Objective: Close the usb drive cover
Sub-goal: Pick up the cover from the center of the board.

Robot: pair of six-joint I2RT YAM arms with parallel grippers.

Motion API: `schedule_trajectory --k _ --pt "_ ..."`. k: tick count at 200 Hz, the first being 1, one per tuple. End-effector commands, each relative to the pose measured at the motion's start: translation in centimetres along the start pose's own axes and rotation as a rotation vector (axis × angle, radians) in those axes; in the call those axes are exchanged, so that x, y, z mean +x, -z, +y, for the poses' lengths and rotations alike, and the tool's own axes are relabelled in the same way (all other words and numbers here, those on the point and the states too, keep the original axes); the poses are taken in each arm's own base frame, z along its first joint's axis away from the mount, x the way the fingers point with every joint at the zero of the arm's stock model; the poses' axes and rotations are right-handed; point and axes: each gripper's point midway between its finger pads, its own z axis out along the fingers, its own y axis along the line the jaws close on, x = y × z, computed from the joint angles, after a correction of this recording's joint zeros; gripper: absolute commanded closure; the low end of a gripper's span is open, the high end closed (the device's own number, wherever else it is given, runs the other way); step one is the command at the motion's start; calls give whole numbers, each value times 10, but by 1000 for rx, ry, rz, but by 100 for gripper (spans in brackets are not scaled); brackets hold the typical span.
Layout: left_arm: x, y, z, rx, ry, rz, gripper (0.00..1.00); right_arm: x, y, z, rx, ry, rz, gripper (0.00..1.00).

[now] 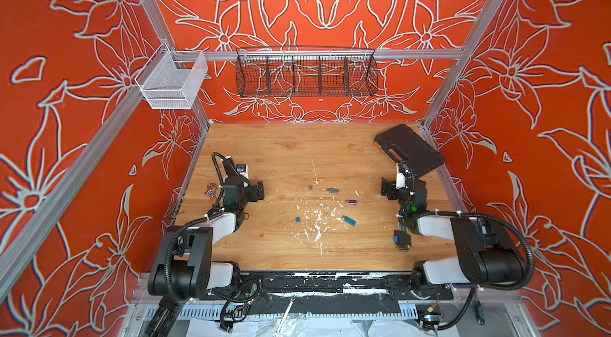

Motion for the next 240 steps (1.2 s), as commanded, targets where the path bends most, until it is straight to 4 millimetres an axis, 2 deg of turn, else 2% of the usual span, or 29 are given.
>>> schedule_trajectory --k 1,156,169,190,204,220,240 --pt "-8 -1 -1 11 -6 -12 3 -5 -2 -1 -6 -20 -6 3" --pt "-8 -1 -1 10 -6 -13 3 -5 -3 -2 -12 -32 0 3" --pt "-10 -1 2 -8 4 -11 3 -10 -1 -1 -21 -33 -25 3" --pt "-33 6 12 -81 35 55 3 -26 7 10 -93 1 4 4" --pt "-46 16 11 -83 76 99 3 -48 17 29 -213 46 27 9" --pt "-60 31 -3 -18 145 121 3 -68 33 59 -372 78 0 11" --pt "-68 51 -19 58 285 159 3 -76 54 104 -557 157 19 14"
